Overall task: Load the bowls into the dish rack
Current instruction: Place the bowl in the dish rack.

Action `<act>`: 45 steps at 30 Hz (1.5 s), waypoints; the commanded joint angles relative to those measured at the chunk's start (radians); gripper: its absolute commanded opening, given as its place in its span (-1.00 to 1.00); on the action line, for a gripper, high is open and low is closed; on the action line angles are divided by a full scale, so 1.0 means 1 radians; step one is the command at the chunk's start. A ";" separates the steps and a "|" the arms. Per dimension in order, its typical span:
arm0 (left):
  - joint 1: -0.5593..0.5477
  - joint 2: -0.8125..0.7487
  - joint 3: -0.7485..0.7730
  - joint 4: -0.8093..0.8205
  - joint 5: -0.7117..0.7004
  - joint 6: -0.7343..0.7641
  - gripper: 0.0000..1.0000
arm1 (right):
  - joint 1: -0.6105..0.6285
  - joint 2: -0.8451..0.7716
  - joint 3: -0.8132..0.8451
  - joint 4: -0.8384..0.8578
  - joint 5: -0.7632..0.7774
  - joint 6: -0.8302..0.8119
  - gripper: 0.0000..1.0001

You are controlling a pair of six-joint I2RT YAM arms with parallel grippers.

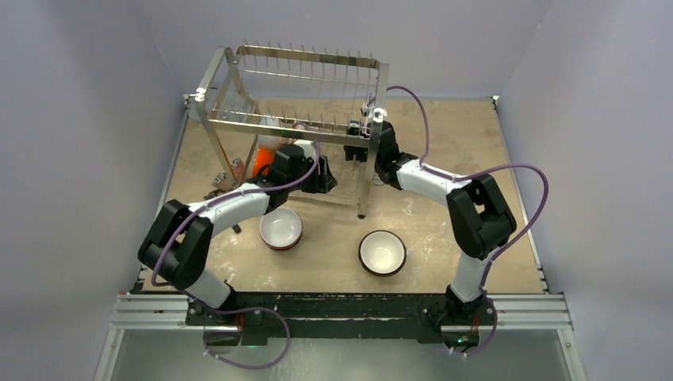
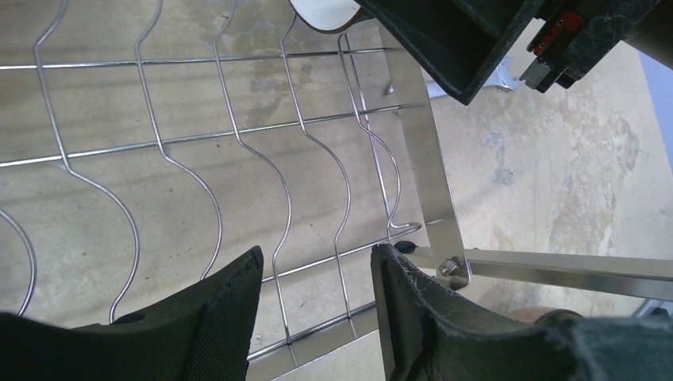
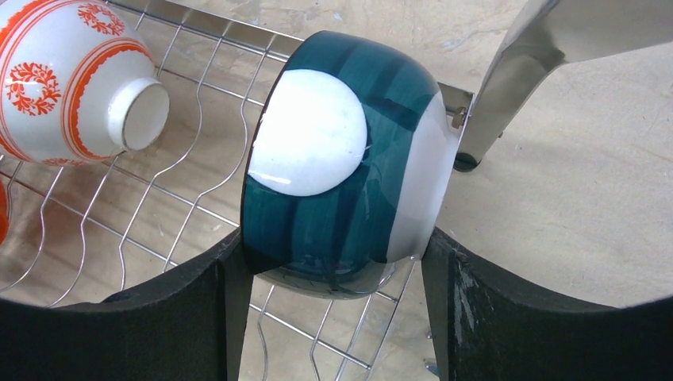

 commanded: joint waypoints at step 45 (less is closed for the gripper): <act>0.043 -0.009 -0.060 0.029 0.033 0.044 -0.17 | 0.069 0.051 0.084 -0.325 0.268 -0.017 -1.00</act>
